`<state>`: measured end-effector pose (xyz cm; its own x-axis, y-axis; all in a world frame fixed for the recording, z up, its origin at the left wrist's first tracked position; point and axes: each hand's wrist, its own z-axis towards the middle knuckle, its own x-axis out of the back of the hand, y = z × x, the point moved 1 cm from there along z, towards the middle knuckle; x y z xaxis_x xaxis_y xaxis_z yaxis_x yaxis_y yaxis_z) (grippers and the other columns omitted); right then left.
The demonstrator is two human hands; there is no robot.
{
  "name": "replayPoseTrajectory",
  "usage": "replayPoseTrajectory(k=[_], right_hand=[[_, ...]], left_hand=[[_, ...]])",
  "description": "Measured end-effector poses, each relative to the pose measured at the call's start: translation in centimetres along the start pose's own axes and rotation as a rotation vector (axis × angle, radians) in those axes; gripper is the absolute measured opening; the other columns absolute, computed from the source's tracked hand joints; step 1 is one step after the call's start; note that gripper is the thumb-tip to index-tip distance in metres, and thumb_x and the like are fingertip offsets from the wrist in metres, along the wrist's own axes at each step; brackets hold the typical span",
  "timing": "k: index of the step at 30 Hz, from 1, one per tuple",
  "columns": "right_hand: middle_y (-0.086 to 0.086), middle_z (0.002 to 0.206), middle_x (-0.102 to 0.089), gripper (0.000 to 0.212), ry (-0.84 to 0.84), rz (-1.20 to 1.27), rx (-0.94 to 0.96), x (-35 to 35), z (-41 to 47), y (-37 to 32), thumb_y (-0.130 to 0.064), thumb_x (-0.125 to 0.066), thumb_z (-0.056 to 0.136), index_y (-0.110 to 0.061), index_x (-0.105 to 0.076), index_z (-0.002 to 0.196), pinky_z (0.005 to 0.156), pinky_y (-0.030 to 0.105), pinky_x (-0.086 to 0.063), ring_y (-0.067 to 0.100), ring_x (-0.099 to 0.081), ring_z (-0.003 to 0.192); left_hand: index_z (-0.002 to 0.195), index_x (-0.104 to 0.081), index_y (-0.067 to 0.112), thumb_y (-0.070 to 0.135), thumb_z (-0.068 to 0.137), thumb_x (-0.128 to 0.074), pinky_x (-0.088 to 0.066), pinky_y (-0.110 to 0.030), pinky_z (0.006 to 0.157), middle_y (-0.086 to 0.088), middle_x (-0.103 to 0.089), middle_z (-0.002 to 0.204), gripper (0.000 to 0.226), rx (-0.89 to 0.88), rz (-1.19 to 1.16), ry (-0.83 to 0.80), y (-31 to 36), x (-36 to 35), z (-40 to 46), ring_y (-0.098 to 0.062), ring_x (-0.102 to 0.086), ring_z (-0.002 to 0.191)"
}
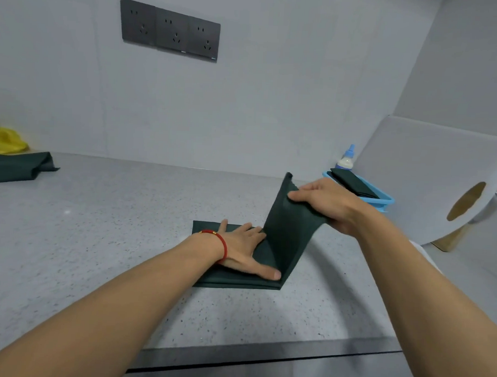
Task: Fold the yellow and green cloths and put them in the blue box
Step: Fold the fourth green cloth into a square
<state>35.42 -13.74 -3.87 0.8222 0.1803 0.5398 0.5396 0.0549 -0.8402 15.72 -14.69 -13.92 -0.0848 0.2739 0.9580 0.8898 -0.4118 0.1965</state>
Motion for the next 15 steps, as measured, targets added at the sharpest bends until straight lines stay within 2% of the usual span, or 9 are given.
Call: replayPoseTrajectory(k=[1, 3, 5, 7, 10, 12, 13, 15], right_hand=[[0.013, 0.082, -0.077, 0.022, -0.026, -0.015, -0.003, -0.8, 0.3, -1.0, -0.02, -0.066, 0.097, -0.002, -0.076, 0.09, 0.058, 0.025, -0.055, 0.018, -0.071, 0.068], [0.013, 0.08, -0.075, 0.021, -0.061, -0.043, -0.014, -2.4, 0.7, -2.7, -0.016, -0.066, 0.096, 0.002, -0.074, 0.094, 0.057, 0.024, -0.056, 0.019, -0.07, 0.065], [0.014, 0.076, -0.072, 0.02, -0.097, -0.095, -0.033, -4.1, 1.0, -3.9, -0.015, -0.065, 0.094, 0.004, -0.072, 0.097, 0.056, 0.024, -0.056, 0.021, -0.069, 0.061], [0.015, 0.071, -0.07, 0.021, -0.126, -0.163, -0.045, -6.6, 1.4, -4.6, -0.013, -0.064, 0.094, 0.007, -0.07, 0.096, 0.055, 0.026, -0.057, 0.024, -0.067, 0.057], [0.011, 0.06, -0.07, 0.028, -0.261, -0.29, -0.115, -11.5, 1.5, -4.8, -0.019, -0.061, 0.098, 0.008, -0.065, 0.094, 0.049, 0.029, -0.059, 0.022, -0.065, 0.045], [0.01, 0.071, -0.076, 0.042, -0.289, -0.379, -0.156, -13.7, 1.8, -3.9, -0.035, -0.057, 0.102, 0.005, -0.067, 0.103, 0.058, 0.032, -0.062, 0.023, -0.069, 0.052], [0.01, 0.078, -0.077, 0.043, -0.221, -0.436, -0.121, -14.4, 2.2, -3.4, -0.039, -0.054, 0.102, 0.001, -0.069, 0.103, 0.063, 0.034, -0.062, 0.025, -0.071, 0.06], [0.01, 0.104, -0.075, 0.032, 0.035, -0.69, 0.051, -14.3, 3.0, -2.1, -0.033, -0.049, 0.102, -0.009, -0.069, 0.109, 0.075, 0.037, -0.056, 0.03, -0.07, 0.086]], left_hand=[[0.159, -0.019, 0.025, 0.081, 0.082, -0.05, 0.003, -0.059, 0.123, 0.001, -0.025, 0.164, 0.1, -0.003, -0.092, 0.069, -0.1, 0.0, -0.5, -0.018, -0.015, 0.154], [0.154, -0.034, 0.024, 0.052, 0.091, -0.059, -0.013, -0.047, 0.125, -0.004, -0.044, 0.152, 0.074, 0.022, -0.272, 0.308, -1.0, -0.1, -2.1, -0.023, -0.035, 0.144], [0.144, -0.052, 0.018, 0.028, 0.091, -0.06, -0.032, -0.036, 0.117, -0.005, -0.056, 0.143, 0.054, 0.095, -0.329, 0.57, -2.5, -0.6, -4.2, -0.024, -0.047, 0.134], [0.129, -0.065, 0.014, 0.017, 0.09, -0.057, -0.041, -0.035, 0.107, -0.008, -0.062, 0.13, 0.04, 0.26, -0.289, 0.712, -3.9, -1.4, -6.4, -0.026, -0.05, 0.124], [0.119, -0.07, 0.013, 0.01, 0.093, -0.05, -0.044, -0.038, 0.098, -0.011, -0.065, 0.117, 0.033, 0.41, -0.277, 0.763, -5.1, -2.1, -8.6, -0.028, -0.053, 0.113], [0.118, -0.066, 0.013, 0.013, 0.098, -0.044, -0.045, -0.038, 0.093, -0.011, -0.067, 0.115, 0.03, 0.427, -0.397, 0.772, -4.8, -2.0, -9.1, -0.027, -0.057, 0.107], [0.118, -0.064, 0.014, 0.019, 0.102, -0.041, -0.046, -0.038, 0.09, -0.01, -0.067, 0.113, 0.028, 0.445, -0.476, 0.775, -4.7, -2.0, -9.5, -0.026, -0.058, 0.103], [0.122, -0.058, 0.017, 0.04, 0.104, -0.033, -0.047, -0.041, 0.092, -0.008, -0.066, 0.114, 0.038, 0.482, -0.542, 0.738, -4.1, -2.4, -9.7, -0.024, -0.056, 0.101]])
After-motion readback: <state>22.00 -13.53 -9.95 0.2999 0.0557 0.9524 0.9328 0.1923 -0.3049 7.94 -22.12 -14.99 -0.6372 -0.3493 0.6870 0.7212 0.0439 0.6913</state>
